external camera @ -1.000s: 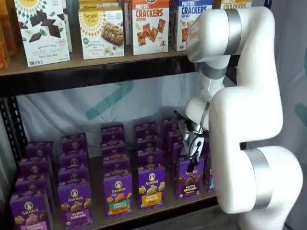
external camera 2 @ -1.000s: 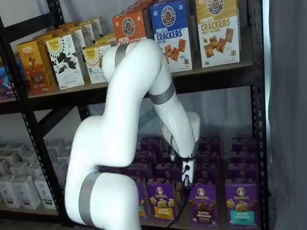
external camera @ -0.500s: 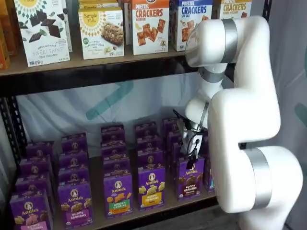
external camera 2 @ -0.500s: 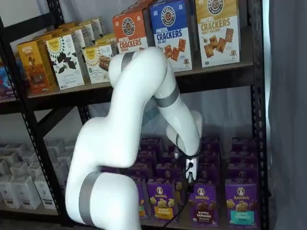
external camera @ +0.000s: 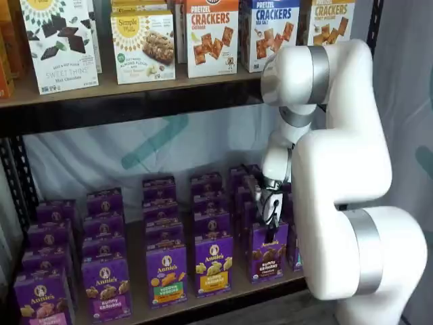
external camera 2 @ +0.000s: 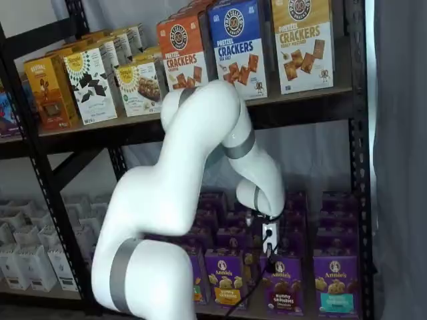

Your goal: Pick up the purple box with a brown patch in the center, on the bottom shelf, the fifth box from the left

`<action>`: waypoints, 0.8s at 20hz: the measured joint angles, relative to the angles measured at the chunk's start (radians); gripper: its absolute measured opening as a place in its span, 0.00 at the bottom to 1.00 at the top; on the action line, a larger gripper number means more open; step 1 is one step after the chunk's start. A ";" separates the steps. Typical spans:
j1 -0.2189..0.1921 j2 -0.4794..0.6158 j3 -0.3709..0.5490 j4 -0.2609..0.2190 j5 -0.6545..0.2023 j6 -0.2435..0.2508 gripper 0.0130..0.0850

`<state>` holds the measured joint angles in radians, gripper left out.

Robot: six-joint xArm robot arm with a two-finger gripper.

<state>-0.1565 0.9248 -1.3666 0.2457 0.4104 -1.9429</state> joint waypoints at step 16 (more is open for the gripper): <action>0.001 0.065 -0.051 -0.156 0.001 0.140 0.89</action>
<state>-0.1551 0.9897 -1.4178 0.0901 0.4109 -1.8025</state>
